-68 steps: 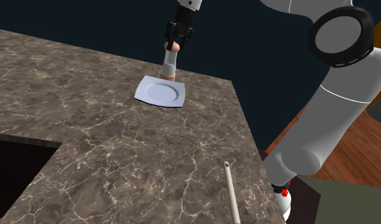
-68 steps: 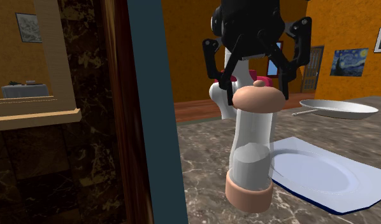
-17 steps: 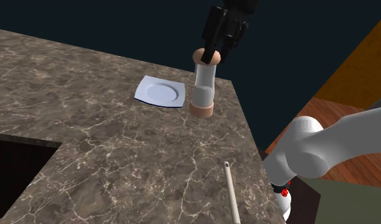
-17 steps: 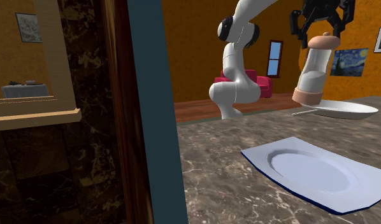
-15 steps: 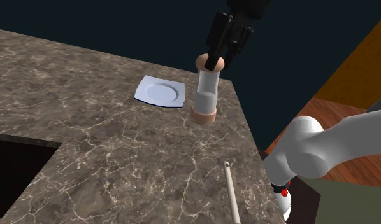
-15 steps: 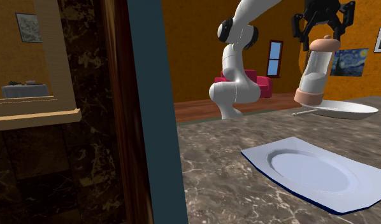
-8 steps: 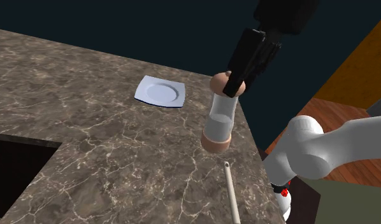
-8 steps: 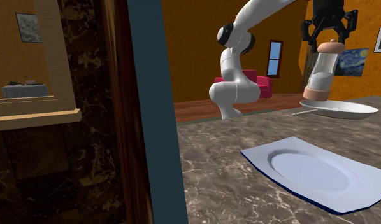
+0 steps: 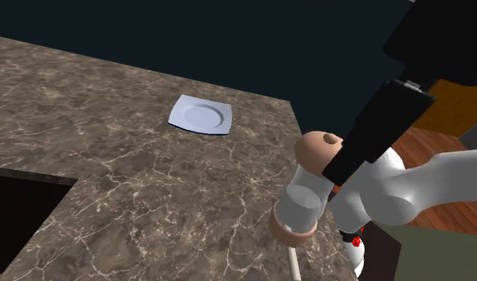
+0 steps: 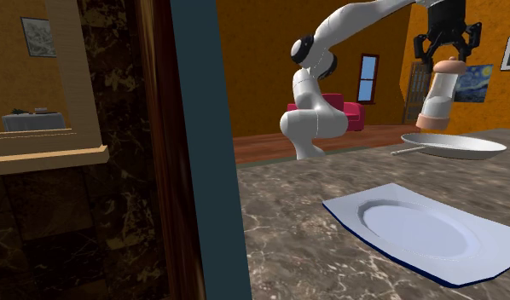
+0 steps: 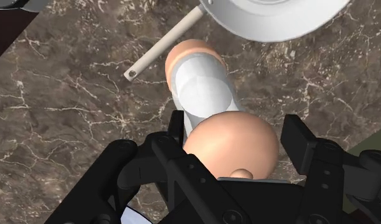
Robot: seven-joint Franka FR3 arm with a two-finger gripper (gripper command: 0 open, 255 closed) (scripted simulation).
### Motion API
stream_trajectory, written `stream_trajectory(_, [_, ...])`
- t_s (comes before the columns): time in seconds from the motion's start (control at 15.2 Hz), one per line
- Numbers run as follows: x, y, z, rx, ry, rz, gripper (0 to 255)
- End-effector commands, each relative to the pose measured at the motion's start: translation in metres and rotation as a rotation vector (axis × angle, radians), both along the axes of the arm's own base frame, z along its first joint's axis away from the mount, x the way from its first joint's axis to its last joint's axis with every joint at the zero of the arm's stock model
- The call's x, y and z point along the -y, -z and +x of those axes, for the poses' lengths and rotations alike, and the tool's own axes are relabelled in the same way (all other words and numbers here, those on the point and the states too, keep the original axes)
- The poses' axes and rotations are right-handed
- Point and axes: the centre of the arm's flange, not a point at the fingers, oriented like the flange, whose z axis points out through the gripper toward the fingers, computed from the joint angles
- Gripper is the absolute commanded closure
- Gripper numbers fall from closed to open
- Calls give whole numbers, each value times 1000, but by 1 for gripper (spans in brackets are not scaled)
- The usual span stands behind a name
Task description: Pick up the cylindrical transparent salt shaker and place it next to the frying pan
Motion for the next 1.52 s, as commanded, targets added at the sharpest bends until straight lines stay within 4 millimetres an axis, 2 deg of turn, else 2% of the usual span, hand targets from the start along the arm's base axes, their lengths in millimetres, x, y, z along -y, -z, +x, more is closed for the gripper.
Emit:
stream_trajectory(0.0, [-12, -2, -24, 0, 1, 0, 255])
stream_trajectory(1.45, [-149, -2, -280, 0, 1, 0, 255])
